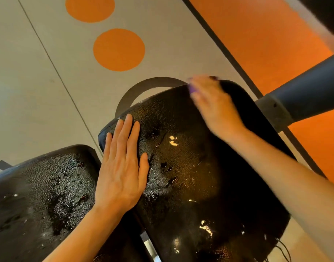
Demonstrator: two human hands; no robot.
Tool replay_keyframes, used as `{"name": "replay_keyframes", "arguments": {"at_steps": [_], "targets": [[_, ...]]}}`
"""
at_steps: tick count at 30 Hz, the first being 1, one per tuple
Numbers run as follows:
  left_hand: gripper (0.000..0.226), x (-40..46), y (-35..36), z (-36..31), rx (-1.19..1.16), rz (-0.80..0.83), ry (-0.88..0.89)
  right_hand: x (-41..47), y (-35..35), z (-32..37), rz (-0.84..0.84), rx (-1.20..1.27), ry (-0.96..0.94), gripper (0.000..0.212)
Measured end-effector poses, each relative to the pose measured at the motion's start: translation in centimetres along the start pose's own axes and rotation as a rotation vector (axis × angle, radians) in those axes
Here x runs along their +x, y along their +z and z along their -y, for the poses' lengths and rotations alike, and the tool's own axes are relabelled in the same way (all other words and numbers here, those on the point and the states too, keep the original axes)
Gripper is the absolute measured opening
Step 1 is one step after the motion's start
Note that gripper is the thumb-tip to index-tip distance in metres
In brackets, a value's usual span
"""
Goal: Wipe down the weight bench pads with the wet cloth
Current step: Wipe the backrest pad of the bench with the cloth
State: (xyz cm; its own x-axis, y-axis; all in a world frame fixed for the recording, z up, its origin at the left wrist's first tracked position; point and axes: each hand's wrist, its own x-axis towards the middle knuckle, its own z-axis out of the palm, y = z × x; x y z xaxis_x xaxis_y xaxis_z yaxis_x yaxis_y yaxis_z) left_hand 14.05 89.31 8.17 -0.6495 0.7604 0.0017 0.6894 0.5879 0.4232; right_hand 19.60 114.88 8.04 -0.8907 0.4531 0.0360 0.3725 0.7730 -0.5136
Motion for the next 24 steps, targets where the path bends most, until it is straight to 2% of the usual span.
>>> {"name": "replay_keyframes", "arguments": {"at_steps": [2, 3, 4, 6, 7, 9, 10, 12, 14, 15, 18, 21, 24], "targets": [[0.065, 0.0, 0.0, 0.0, 0.007, 0.003, 0.0, -0.1, -1.6, -3.1, -0.166, -0.017, 0.283, 0.024], [0.065, 0.0, 0.1, 0.0, 0.01, 0.002, -0.002, 0.0, -1.1, -2.1, -0.218, -0.053, 0.365, 0.022], [0.065, 0.0, 0.1, 0.0, 0.012, 0.001, -0.004, 0.2, 0.3, 0.4, -0.258, -0.058, 0.361, 0.02], [0.064, -0.1, 0.1, -0.1, 0.011, -0.004, -0.008, 0.7, 3.6, 6.4, -0.205, -0.029, 0.095, 0.021], [0.064, -0.1, 0.1, -0.1, 0.01, -0.01, -0.008, 0.5, 4.9, 8.8, -0.091, 0.017, -0.06, 0.027], [0.063, -0.1, 0.1, -0.2, 0.013, -0.018, -0.005, 1.0, 4.4, 9.2, 0.096, 0.053, -0.171, 0.039], [0.063, -0.1, 0.1, -0.1, 0.015, -0.019, -0.003, 1.8, 3.4, 7.2, 0.091, 0.041, -0.125, 0.042], [0.063, -0.1, 0.1, 0.0, 0.011, -0.025, 0.0, 2.9, 1.5, 2.2, 0.002, 0.032, 0.109, 0.042], [0.063, -0.1, 0.2, 0.1, 0.013, -0.028, 0.005, 2.5, 0.9, 0.9, -0.082, 0.068, 0.256, 0.043], [0.063, -0.1, 0.3, 0.1, 0.017, -0.024, 0.004, 1.4, 1.7, 1.9, -0.086, 0.071, 0.256, 0.044], [0.063, -0.3, 0.3, 0.1, 0.01, -0.018, -0.001, -6.0, 2.8, 5.4, -0.031, 0.055, 0.099, 0.047], [0.063, -0.1, 0.3, 0.1, -0.005, -0.026, 0.006, -13.7, 2.2, 5.3, 0.051, -0.046, -0.007, 0.051], [0.063, -0.1, 0.3, 0.1, -0.005, -0.026, 0.004, -9.8, 2.6, 4.7, 0.025, -0.027, 0.039, 0.05]]}}
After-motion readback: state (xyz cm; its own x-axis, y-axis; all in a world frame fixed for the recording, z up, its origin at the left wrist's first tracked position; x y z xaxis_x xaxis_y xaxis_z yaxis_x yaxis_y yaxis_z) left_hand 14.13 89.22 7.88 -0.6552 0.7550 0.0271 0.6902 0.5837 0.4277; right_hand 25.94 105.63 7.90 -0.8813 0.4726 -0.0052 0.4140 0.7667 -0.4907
